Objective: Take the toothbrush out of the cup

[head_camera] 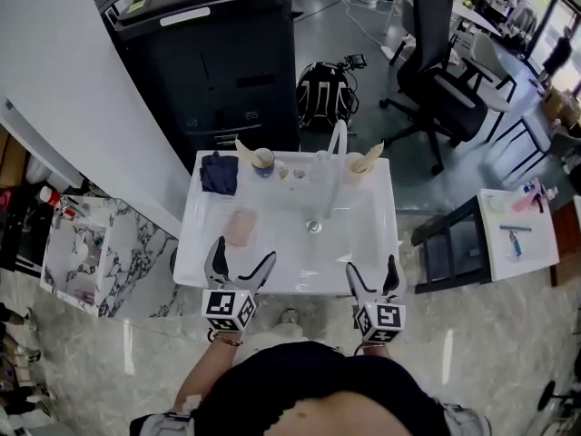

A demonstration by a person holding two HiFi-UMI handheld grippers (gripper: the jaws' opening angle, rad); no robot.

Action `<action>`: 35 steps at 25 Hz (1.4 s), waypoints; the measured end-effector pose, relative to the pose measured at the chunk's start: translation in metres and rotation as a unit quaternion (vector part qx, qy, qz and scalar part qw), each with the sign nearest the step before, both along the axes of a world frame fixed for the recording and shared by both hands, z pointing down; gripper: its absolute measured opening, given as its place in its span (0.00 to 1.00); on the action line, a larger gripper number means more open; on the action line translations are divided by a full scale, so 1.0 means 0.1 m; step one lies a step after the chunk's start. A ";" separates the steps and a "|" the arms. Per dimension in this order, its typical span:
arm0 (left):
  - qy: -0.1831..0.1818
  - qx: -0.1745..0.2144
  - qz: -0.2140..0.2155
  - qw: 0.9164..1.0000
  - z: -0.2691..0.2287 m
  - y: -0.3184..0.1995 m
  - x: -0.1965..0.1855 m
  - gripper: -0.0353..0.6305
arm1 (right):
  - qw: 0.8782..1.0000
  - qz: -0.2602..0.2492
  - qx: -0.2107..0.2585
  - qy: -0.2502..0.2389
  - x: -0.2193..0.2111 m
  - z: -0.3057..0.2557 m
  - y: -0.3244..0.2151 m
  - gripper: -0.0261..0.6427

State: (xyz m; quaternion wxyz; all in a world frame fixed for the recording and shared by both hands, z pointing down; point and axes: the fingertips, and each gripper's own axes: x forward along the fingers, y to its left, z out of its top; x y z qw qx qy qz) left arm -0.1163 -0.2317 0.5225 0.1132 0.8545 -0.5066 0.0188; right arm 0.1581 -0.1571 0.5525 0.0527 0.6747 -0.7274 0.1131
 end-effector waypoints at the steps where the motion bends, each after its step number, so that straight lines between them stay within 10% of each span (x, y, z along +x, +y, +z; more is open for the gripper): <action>1: -0.001 -0.001 0.003 1.000 0.03 -0.06 0.03 0.86 | 1.000 0.000 0.000 0.001 0.00 0.02 -0.03 0.72; 19: 0.004 -0.025 -0.043 0.999 0.11 -1.41 0.03 0.86 | 0.999 -0.031 -0.007 0.010 0.22 -0.02 -0.32 0.72; 35: -0.006 -0.128 -0.080 0.988 0.79 -2.56 0.16 0.86 | 0.996 -0.081 -0.018 0.028 0.30 -0.06 -0.61 0.72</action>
